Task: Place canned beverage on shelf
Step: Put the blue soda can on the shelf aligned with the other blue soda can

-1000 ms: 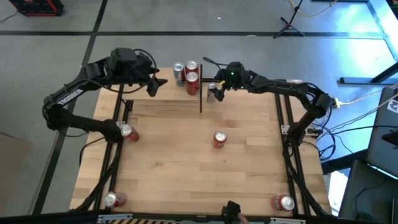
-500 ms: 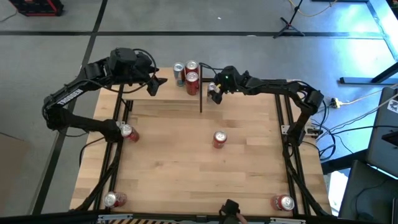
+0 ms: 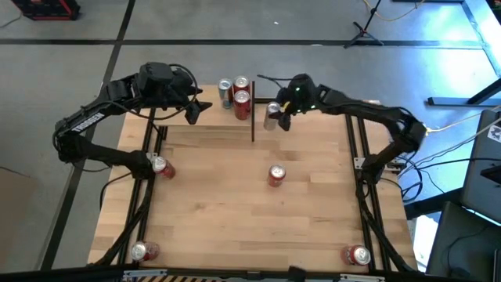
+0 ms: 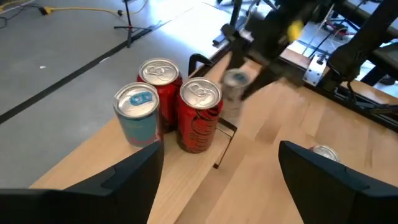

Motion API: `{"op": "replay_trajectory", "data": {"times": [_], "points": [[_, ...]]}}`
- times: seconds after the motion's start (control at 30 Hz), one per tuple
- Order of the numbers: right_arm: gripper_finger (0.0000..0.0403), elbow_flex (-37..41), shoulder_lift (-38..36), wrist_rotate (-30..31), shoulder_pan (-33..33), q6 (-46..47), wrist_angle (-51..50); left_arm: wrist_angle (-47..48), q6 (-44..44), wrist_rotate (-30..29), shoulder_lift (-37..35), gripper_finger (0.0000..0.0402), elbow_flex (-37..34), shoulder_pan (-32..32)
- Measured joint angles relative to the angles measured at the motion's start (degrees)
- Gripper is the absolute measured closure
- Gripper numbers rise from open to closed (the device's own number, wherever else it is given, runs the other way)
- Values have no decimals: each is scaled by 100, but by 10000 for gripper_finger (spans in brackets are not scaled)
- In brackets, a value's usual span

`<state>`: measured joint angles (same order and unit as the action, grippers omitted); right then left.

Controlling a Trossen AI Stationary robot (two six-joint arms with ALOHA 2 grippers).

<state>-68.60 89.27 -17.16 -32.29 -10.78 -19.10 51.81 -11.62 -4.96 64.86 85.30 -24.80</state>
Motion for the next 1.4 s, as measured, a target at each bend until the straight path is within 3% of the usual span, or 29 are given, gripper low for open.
{"op": "replay_trajectory", "data": {"times": [0.13, 0.27, 0.37, 0.67, 0.87, 1.07, 1.4], "points": [[210, -422, -517, -1261, 4, 194, -708, -2, 42, 150, 0, 95, 0, 110], [210, -836, -859, -2567, 32, 664, -936, -137, 32, 764, 0, 95, -7, 188], [210, -1103, -943, -3039, 277, 928, -775, -446, -35, 1228, 9, 95, -7, 245], [210, -1704, -701, -2662, 1339, 948, 288, -1641, -562, 2088, 518, 95, -7, 472], [210, -2152, -420, -2381, 1545, 902, 599, -2291, -761, 3002, 1139, 95, -7, 623], [210, -2442, -218, -2671, 1552, 911, 517, -2943, -929, 3989, 1497, 96, -4, 738], [210, -2450, -172, -2572, 1543, 760, 762, -3239, -950, 4315, 1519, 96, -11, 798]]}}
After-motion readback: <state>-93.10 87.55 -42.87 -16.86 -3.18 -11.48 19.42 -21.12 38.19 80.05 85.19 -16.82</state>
